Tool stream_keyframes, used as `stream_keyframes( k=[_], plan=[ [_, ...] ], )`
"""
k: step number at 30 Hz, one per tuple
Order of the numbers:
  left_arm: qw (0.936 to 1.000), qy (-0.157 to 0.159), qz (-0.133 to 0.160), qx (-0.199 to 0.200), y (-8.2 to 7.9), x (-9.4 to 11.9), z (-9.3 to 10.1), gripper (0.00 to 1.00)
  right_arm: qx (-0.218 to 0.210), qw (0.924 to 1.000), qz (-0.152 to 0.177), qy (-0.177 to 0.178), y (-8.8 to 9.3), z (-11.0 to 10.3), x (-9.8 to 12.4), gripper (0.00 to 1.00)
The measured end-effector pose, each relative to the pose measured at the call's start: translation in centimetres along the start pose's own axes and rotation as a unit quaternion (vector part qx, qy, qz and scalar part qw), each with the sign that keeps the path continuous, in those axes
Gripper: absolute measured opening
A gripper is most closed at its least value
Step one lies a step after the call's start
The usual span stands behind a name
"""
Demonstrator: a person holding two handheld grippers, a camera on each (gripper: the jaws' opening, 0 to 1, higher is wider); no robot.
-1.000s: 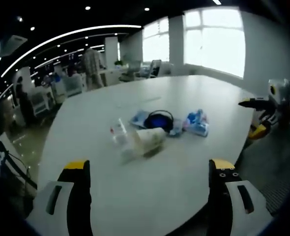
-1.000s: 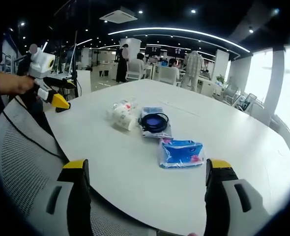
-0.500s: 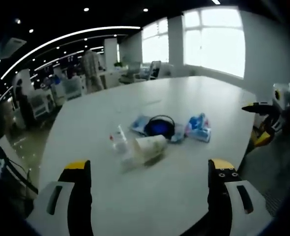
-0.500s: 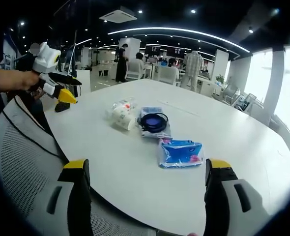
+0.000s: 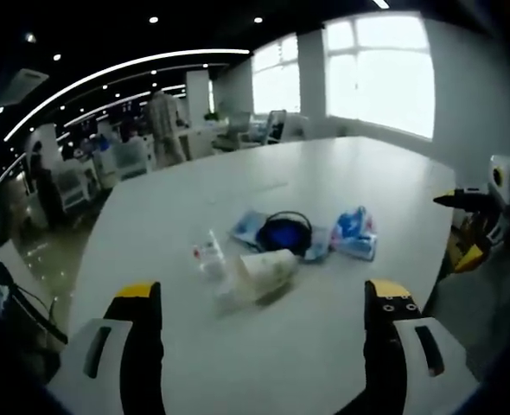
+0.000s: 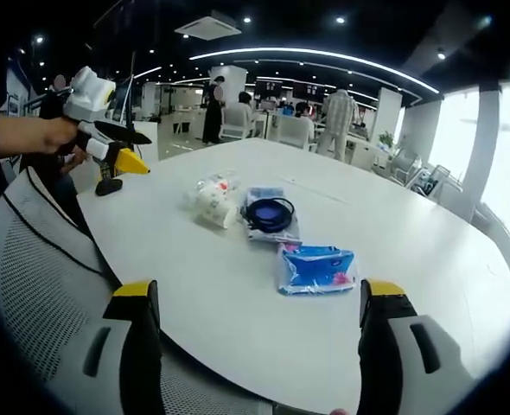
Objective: Arrange the tabletop items into an orderly group along one side of the table until the central work area is clear of visible clutter.
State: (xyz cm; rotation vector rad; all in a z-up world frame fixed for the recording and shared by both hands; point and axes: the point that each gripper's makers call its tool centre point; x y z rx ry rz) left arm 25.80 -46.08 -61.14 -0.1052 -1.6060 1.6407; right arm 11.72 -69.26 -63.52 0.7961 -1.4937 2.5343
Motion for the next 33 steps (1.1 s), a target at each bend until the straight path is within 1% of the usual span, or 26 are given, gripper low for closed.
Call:
stream_keyframes(
  k=[5, 13, 18, 25, 33],
  plan=[
    [1.0, -0.005, -0.003, 0.004, -0.1, -0.5, -0.2, 0.93, -0.001, 1.0, 0.001, 0.001, 0.0, 0.1, 0.0, 0.96],
    [0.9998, -0.012, 0.001, 0.016, -0.6, -1.4, -0.8, 0.93, -0.003, 1.0, -0.001, -0.005, 0.0, -0.1, -0.1, 0.97],
    [0.9998, -0.014, 0.003, 0.016, -1.0, -2.1, -1.0, 0.96, -0.006, 1.0, -0.001, -0.004, 0.0, -0.1, -0.1, 0.98],
    [0.9999, -0.009, 0.001, 0.011, -1.6, -3.1, -1.0, 0.99, -0.01, 0.9999, 0.001, -0.002, 0.0, 0.0, -0.1, 1.0],
    [1.0, -0.002, -0.005, 0.004, -1.9, -4.0, -0.9, 1.0, -0.014, 0.9999, 0.003, 0.002, -0.1, 0.2, -0.1, 1.0]
  ],
)
Point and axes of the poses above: the point that each gripper's makers call its tool centre point, and the gripper's own axes: x roughly backward along the fingers, z roughly to its right, y roughly out of its underside, and after that the axes turned 15 degrees about x, right-handed
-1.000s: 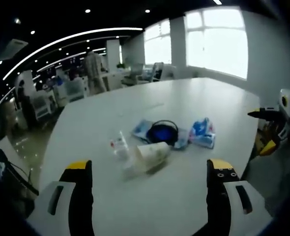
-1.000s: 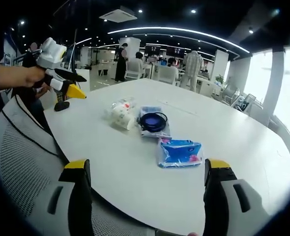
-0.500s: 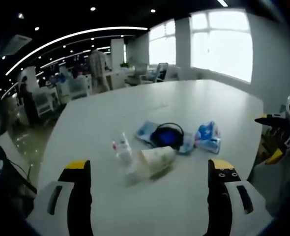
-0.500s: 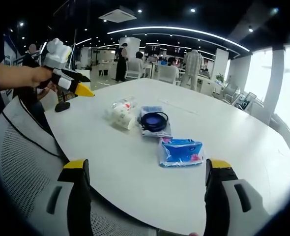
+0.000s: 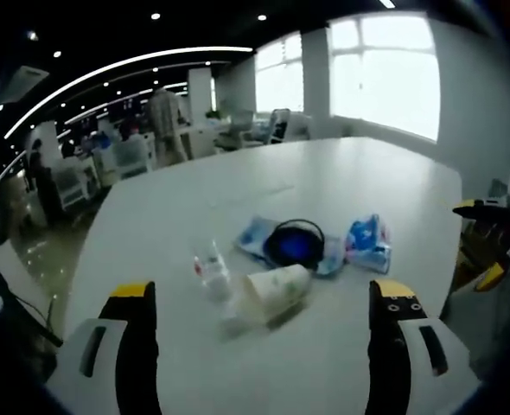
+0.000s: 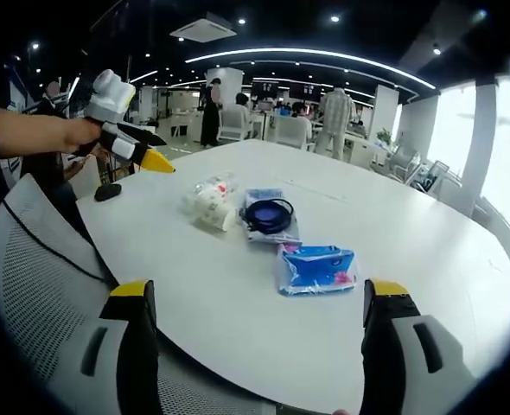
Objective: Arrange the tabletop items into an orderly group along one side of the table until the central work area is clear of visible clutter.
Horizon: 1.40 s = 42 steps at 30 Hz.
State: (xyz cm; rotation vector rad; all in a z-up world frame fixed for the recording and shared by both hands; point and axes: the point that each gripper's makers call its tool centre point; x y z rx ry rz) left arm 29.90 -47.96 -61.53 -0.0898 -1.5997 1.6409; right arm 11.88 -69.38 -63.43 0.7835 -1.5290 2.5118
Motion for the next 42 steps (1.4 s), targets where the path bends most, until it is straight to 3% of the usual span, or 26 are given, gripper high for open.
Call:
stream_keyframes(
  k=[7, 10, 13, 28, 42],
  plan=[
    [1.0, 0.001, -0.005, -0.007, -0.5, -1.1, -0.3, 1.0, 0.005, 1.0, -0.005, 0.002, 0.1, 0.0, 0.0, 1.0],
    [0.9999, 0.007, 0.007, -0.009, -1.1, -1.5, -0.3, 1.0, 0.004, 1.0, -0.007, 0.003, 0.2, 0.1, 0.0, 0.99],
    [1.0, 0.002, -0.007, -0.004, -0.7, -2.0, -0.8, 1.0, 0.005, 1.0, -0.006, 0.005, 0.2, 0.2, 0.0, 0.99],
    [0.9999, 0.003, -0.016, -0.005, -0.5, -3.4, -1.5, 0.99, 0.008, 0.9998, -0.014, 0.011, 0.5, 0.4, -0.1, 0.97],
    [0.9998, -0.003, -0.019, 0.0, -1.5, -5.4, -2.6, 0.94, 0.004, 0.9997, -0.02, 0.016, 0.7, 0.7, -0.1, 0.97]
  ],
)
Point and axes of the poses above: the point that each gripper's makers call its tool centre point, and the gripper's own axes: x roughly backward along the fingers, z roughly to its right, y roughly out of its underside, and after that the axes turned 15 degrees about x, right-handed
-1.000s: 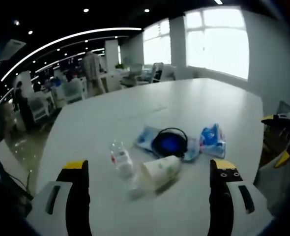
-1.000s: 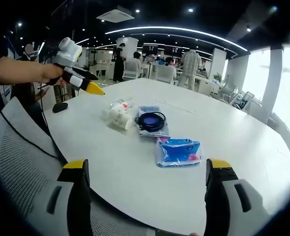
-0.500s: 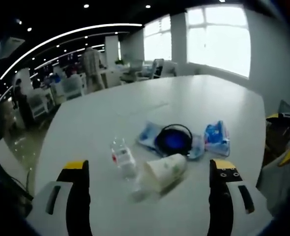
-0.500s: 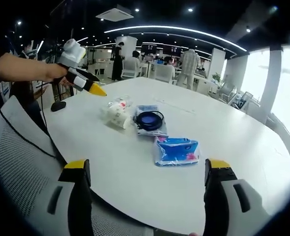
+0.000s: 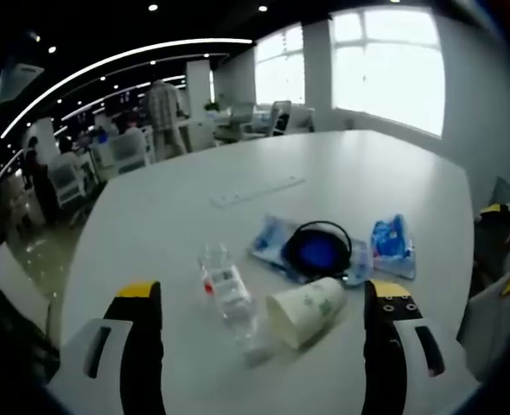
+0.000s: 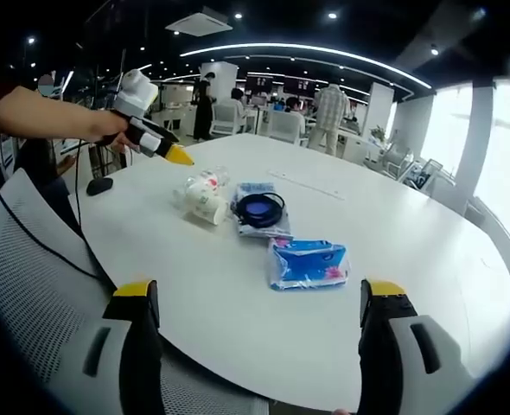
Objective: Arrange the tabletop items into an orderly group along one side of the table until the central work area is clear of visible clutter.
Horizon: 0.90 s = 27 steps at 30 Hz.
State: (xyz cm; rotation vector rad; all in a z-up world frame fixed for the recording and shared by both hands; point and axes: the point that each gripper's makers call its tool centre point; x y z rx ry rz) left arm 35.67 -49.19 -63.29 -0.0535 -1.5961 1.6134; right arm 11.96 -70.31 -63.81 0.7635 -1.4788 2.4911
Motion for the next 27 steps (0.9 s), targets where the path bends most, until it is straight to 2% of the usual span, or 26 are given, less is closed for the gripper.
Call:
stream_keyframes(
  k=[10, 17, 27],
  plan=[
    [1.0, -0.002, 0.001, 0.004, -1.1, -1.5, -0.6, 0.92, 0.0, 1.0, -0.008, 0.005, 0.2, 0.2, 0.0, 0.97],
    [0.9999, -0.006, -0.006, 0.007, -1.1, -3.1, -1.1, 0.87, -0.002, 0.9998, -0.013, 0.012, 0.5, 0.5, 0.0, 0.95],
    [0.999, -0.016, -0.037, 0.018, -0.3, -5.1, -2.0, 0.83, -0.003, 0.9996, -0.023, 0.017, 0.8, 0.7, 0.0, 0.94]
  ],
)
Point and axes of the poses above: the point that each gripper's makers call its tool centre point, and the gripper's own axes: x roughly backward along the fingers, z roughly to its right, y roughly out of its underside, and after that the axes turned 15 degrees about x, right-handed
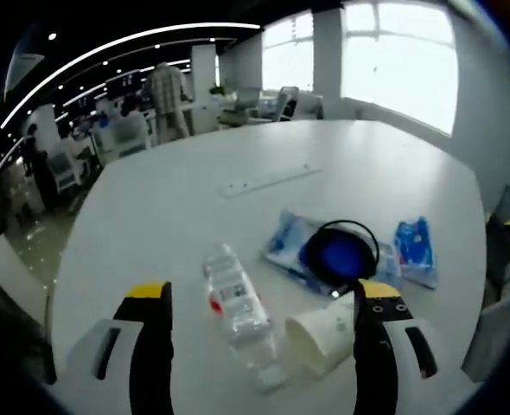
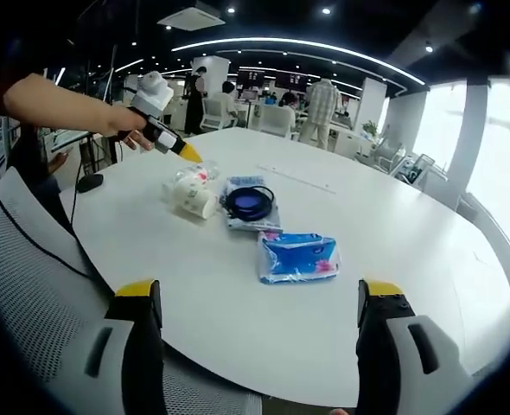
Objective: Arrange the tabletop items into an orderly group along one side of the table until the central work area is clear of visible clutter.
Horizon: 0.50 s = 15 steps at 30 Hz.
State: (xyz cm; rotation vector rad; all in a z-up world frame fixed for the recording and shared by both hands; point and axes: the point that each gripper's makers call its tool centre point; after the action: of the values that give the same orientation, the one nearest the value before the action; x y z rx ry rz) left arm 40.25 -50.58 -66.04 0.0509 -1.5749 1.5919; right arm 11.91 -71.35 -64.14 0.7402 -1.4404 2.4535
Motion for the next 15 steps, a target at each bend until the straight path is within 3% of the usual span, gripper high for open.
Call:
stream_keyframes(
  k=[7, 10, 15],
  plan=[
    [0.9999, -0.005, -0.016, 0.001, 0.5, -1.0, -0.7, 0.81, 0.0, 1.0, -0.006, 0.002, 0.2, 0.1, 0.0, 0.93],
    [0.9995, -0.005, -0.031, 0.007, 1.1, -1.4, -0.8, 0.73, 0.002, 1.0, -0.008, 0.003, 0.3, 0.1, 0.0, 0.93],
    [0.9988, -0.008, -0.047, 0.014, 2.0, -2.3, -1.1, 0.72, 0.001, 0.9999, -0.012, 0.006, 0.4, 0.2, 0.0, 0.93]
  ],
)
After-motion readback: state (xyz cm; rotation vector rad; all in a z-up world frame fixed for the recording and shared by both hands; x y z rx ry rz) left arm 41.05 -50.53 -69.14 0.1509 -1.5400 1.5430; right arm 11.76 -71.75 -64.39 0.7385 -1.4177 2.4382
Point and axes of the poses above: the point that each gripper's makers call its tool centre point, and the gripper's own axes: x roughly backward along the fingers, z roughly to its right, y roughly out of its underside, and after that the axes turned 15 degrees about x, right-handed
